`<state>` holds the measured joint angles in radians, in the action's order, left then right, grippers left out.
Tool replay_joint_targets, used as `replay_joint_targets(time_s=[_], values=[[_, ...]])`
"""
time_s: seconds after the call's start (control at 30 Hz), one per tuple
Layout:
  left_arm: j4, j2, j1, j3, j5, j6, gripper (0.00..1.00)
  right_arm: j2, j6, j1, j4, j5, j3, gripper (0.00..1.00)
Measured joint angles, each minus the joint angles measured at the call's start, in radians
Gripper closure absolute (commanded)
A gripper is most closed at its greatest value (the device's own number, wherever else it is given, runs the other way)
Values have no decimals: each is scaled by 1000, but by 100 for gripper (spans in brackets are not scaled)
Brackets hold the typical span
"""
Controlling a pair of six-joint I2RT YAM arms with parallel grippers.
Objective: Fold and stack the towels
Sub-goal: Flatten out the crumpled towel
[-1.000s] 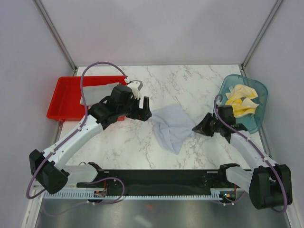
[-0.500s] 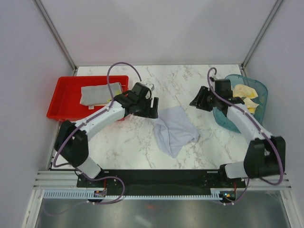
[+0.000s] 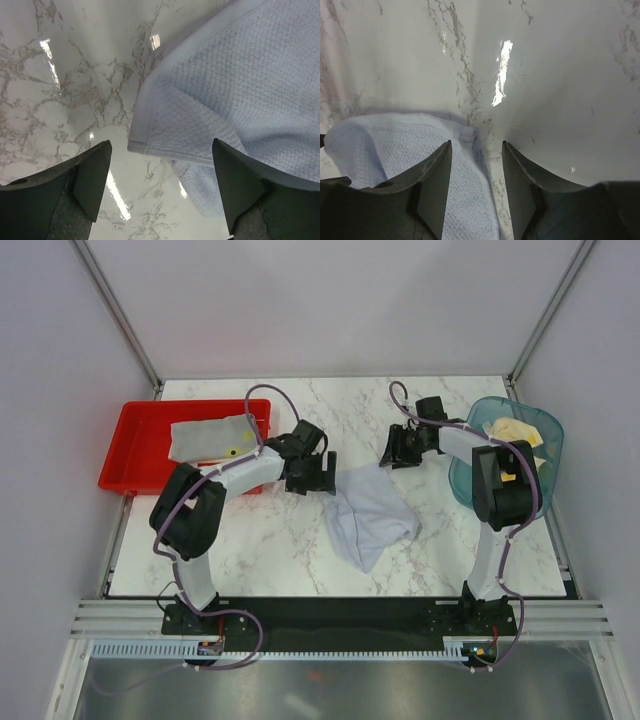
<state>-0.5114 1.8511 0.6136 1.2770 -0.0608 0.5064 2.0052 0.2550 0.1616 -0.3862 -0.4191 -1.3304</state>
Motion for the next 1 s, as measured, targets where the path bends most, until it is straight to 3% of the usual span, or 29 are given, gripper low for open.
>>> replay_joint_targets(time_s=[0.17, 0.27, 0.4, 0.77, 0.9, 0.97, 1.0], values=[[86, 4, -42, -44, -65, 42, 17, 7, -17, 5, 25, -26, -1, 47], [110, 17, -61, -50, -89, 56, 27, 11, -16, 8, 47, -45, 4, 47], [143, 34, -66, -54, -130, 68, 33, 24, -14, 16, 85, -73, 4, 48], [154, 37, -66, -57, -161, 81, 94, 34, -3, 23, 109, -80, 5, 59], [151, 37, -66, -56, -178, 80, 98, 32, 14, 26, 125, -86, 21, 59], [150, 37, -66, -56, -187, 79, 98, 22, 20, 29, 140, -86, 40, 67], [150, 37, -66, -56, -190, 79, 98, 19, 23, 32, 142, -85, 47, 98]])
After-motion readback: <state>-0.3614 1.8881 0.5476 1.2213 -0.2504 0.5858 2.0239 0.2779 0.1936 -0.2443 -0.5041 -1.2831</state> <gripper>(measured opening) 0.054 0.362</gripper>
